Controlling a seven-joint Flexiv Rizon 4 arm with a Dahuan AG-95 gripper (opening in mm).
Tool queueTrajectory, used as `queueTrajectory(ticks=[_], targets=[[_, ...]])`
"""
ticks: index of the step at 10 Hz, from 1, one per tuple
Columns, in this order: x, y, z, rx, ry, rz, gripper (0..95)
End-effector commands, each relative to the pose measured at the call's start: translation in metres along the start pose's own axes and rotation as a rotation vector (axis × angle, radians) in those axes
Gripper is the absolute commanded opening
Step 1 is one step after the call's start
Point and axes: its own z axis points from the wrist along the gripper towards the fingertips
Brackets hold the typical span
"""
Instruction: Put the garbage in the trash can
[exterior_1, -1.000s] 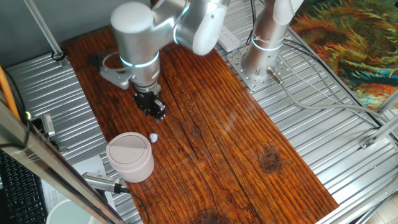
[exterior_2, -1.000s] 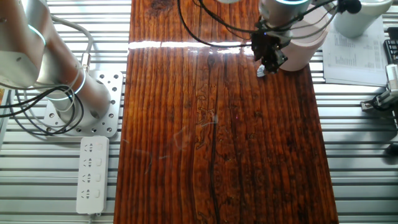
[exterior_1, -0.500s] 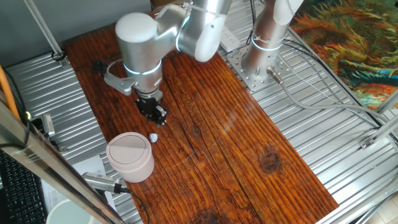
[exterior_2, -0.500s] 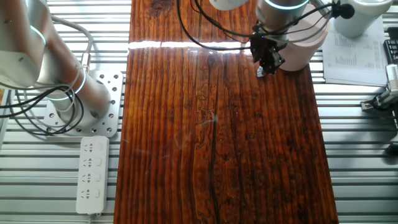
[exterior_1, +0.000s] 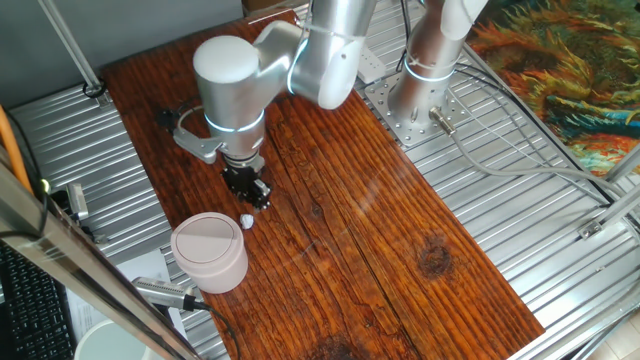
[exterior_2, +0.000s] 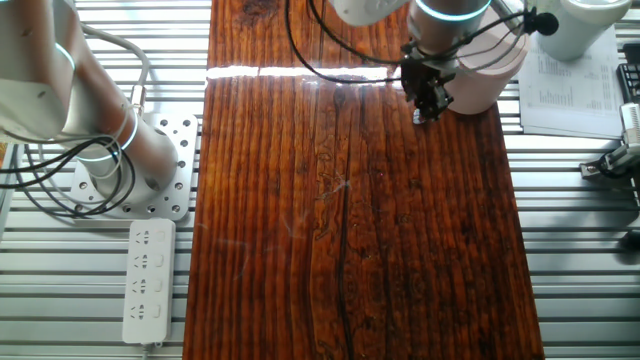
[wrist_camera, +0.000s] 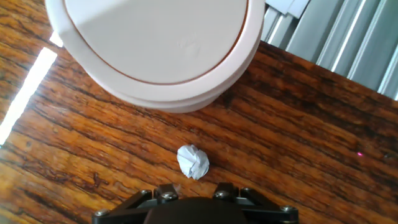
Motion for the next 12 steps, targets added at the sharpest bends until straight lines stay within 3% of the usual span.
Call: queueTrajectory(ticks=[1, 7, 12], targets=[[-0.004, -0.002, 0.004, 0.006, -0.02, -0.002, 38.0], [-0.02, -0.003, 0.017, 0.017, -0.04, 0.003, 38.0], [-0.017, -0.002, 0.03, 0.025, -0.056, -0.004, 38.0]])
